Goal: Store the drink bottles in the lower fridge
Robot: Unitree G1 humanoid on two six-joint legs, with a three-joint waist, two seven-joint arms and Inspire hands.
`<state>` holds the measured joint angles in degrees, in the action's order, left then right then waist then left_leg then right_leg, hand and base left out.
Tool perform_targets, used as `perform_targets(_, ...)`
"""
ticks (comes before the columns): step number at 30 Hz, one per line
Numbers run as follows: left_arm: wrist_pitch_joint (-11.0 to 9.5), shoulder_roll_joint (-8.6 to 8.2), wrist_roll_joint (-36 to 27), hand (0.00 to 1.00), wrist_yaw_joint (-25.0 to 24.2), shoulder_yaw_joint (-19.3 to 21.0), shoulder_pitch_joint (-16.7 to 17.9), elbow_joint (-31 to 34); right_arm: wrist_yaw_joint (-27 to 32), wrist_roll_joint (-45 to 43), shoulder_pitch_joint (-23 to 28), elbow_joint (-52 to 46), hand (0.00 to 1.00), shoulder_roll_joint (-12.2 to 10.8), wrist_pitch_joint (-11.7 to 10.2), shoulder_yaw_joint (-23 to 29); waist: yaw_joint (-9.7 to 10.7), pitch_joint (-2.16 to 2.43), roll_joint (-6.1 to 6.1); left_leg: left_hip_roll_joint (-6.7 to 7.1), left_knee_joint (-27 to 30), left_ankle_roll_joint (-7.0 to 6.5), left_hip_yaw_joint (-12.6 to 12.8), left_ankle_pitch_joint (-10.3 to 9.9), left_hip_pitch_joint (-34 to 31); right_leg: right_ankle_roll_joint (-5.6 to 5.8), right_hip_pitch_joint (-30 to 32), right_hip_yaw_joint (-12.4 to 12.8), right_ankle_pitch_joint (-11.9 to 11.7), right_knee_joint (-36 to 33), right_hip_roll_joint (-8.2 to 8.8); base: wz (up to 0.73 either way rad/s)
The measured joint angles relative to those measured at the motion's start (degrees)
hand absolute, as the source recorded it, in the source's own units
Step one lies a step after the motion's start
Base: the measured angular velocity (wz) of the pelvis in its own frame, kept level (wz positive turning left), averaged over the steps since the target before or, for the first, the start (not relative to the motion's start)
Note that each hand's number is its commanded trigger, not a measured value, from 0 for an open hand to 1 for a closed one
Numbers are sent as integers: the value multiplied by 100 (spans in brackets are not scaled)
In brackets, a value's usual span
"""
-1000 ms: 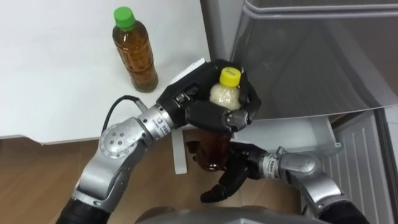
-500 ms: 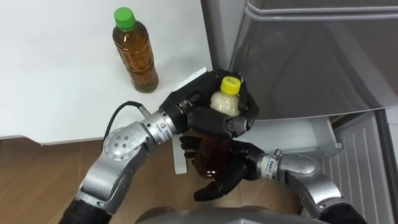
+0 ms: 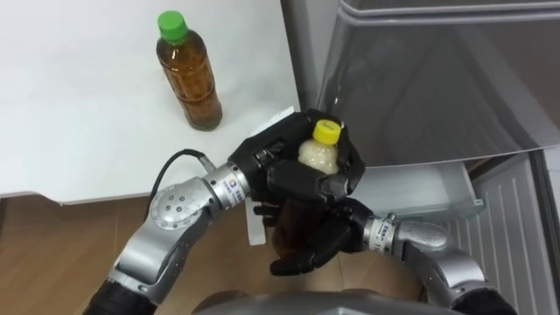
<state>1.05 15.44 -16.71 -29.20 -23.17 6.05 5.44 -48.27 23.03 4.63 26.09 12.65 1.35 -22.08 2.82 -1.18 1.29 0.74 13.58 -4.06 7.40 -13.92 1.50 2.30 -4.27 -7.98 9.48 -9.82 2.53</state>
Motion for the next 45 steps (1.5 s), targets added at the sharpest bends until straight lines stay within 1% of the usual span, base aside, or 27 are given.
perform_targets(2,2,15,78,100,-9,-34,0,0,7,171,0,0,100,67,1,-102,-2,0,0,0,-2,0,1,0,-2,0,5,3,0,0,0,0)
perform_targets(4,2,42,111,100,-10,-67,0,0,8,190,0,0,100,85,1,-119,-2,1,0,0,-3,0,1,0,-4,0,9,4,0,0,0,0)
perform_targets(11,5,63,73,100,-17,-63,0,0,-1,188,-1,-3,100,90,-19,-151,-12,3,-3,1,13,0,-1,0,8,0,-9,0,0,0,3,0)
perform_targets(14,15,52,-3,100,-12,-21,0,0,-74,174,-1,-3,100,94,-94,-154,-8,3,-3,1,16,0,-1,0,7,0,-11,-4,0,-1,3,0)
perform_targets(16,28,50,-148,100,18,13,0,-1,-125,168,1,-2,100,106,-202,-156,10,3,-3,0,19,0,-6,0,10,0,-25,-17,0,1,3,0)
perform_targets(17,28,40,-178,78,42,30,0,0,-119,173,0,-2,100,107,-237,-153,7,3,-1,0,11,0,-6,0,11,0,-28,-6,0,0,1,0)
perform_targets(18,28,30,-178,0,45,38,0,0,-115,175,1,-2,100,106,-252,-153,6,3,0,0,6,0,-5,0,11,0,-28,-5,0,0,1,0)
perform_targets(27,27,43,-174,0,87,48,0,0,-147,175,7,0,100,113,-253,-167,9,9,22,0,10,0,-4,0,14,0,-27,-17,0,1,3,0)
perform_targets(32,27,55,-176,0,124,125,0,0,-191,175,12,0,100,126,-249,-154,5,11,66,1,7,0,1,0,9,0,-16,-6,0,-2,3,0)
perform_targets(39,26,83,-176,0,122,92,0,0,-191,178,13,18,100,139,-247,-144,8,10,71,1,18,0,-1,0,-16,0,-14,-16,0,-2,3,0)
perform_targets(41,26,83,-176,0,122,78,0,1,-191,179,13,17,100,185,-247,-146,12,10,70,1,27,0,-1,0,-30,0,-14,-15,0,-2,2,0)
perform_targets(45,24,83,-176,0,122,60,-1,1,-191,178,14,18,100,205,-247,-147,18,10,69,1,47,0,-4,0,-39,-1,-14,-15,-1,-3,3,0)
